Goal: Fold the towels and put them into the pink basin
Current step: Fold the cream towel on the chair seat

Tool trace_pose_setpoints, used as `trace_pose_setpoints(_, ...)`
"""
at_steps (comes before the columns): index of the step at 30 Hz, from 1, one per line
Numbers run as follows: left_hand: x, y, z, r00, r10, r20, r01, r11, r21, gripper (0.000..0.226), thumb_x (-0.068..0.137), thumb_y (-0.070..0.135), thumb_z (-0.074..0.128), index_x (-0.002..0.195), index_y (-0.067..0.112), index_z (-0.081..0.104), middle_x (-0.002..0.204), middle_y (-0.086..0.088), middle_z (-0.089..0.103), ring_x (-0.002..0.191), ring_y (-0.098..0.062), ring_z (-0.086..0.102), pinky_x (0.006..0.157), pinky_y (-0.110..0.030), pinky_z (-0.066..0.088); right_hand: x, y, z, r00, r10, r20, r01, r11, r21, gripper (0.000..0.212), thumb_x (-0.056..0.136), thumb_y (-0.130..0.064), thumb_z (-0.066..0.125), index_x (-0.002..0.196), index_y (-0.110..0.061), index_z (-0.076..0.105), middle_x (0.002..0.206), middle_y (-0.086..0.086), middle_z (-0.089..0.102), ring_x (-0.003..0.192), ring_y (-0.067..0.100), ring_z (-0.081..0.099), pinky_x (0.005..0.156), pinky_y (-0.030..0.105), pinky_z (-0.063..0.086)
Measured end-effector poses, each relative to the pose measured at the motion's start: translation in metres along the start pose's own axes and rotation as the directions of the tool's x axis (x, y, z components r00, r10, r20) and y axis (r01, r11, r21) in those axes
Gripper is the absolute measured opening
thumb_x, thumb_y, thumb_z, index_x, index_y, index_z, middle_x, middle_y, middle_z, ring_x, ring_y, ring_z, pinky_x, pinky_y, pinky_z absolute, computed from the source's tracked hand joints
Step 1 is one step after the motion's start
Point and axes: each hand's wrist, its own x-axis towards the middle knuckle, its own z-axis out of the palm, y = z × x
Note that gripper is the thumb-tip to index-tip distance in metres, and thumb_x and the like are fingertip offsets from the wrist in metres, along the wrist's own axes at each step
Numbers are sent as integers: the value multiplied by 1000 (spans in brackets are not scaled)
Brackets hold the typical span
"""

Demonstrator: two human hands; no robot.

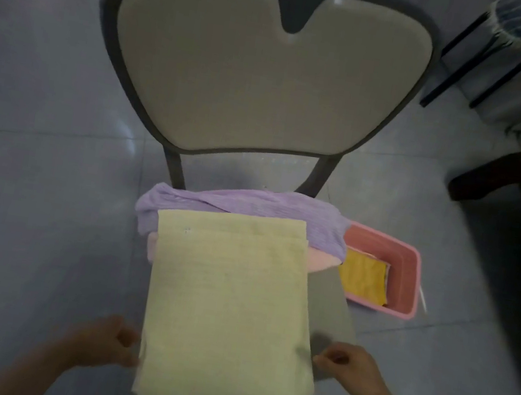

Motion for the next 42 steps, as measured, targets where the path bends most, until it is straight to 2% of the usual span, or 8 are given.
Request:
trace_pose_setpoints(4,41,28,-23,784,52,-618,-70,998,-5,17,75,1,69,79,17,71,76,2,65,73,-15,58,66,-20,38,49,-46,-4,934,-199,-297,204,979,-13,15,74,-21,78,72,-28,65,70,-11,67,75,-5,60,65,12,41)
trace_pose_setpoints(8,81,60,-53,570,362,-738,-228,932,281,29,77,12,61,105,4,67,101,-14,66,88,-34,63,79,-37,47,104,-110,-16,734,-543,-408,455,839,-299,21,72,-21,68,93,-18,69,94,-2,69,85,16,57,77,21,38)
trace_pose_setpoints(15,97,86,-66,717,234,-657,83,907,413,24,80,27,69,103,22,63,107,1,63,108,-26,56,82,-37,39,138,-142,-19,891,-450,-53,267,615,-742,28,80,-28,59,108,-25,60,105,-3,62,108,24,50,79,37,31)
trace_pose_setpoints(19,73,86,-97,787,274,-552,-178,959,222,26,74,23,78,62,35,58,61,18,63,66,-6,59,59,-10,36,125,-132,-47,909,-416,15,378,810,-449,17,75,-30,75,67,-25,61,68,-5,59,70,4,53,64,27,37)
trace_pose_setpoints(26,84,82,-126,700,375,-607,-259,927,273,26,74,11,77,65,25,58,95,-11,67,85,-30,61,71,-31,41,159,-158,-59,877,-478,-53,388,767,-511,30,76,-30,76,99,-10,74,122,-1,60,115,21,46,100,34,36)
trace_pose_setpoints(34,112,78,-125,695,310,-648,-126,941,315,27,69,10,78,88,11,60,88,-9,55,77,-25,52,68,-28,35,170,-168,-45,896,-422,-135,319,826,-465,42,68,-27,76,105,-25,57,90,-10,53,87,16,50,82,38,42)
trace_pose_setpoints(38,105,80,-126,810,258,-526,-46,923,382,22,76,20,75,93,17,62,86,-4,56,79,-22,51,72,-30,42,157,-172,-51,834,-535,-135,391,746,-539,6,69,-20,73,75,-18,71,68,-7,55,75,18,50,71,34,44)
trace_pose_setpoints(42,64,90,-118,710,489,-507,-215,836,505,36,72,12,74,60,31,45,68,3,52,65,-20,51,59,-29,37,106,-157,-57,657,-709,-256,531,677,-509,4,66,-11,73,68,-13,70,77,3,65,79,27,55,68,39,47)
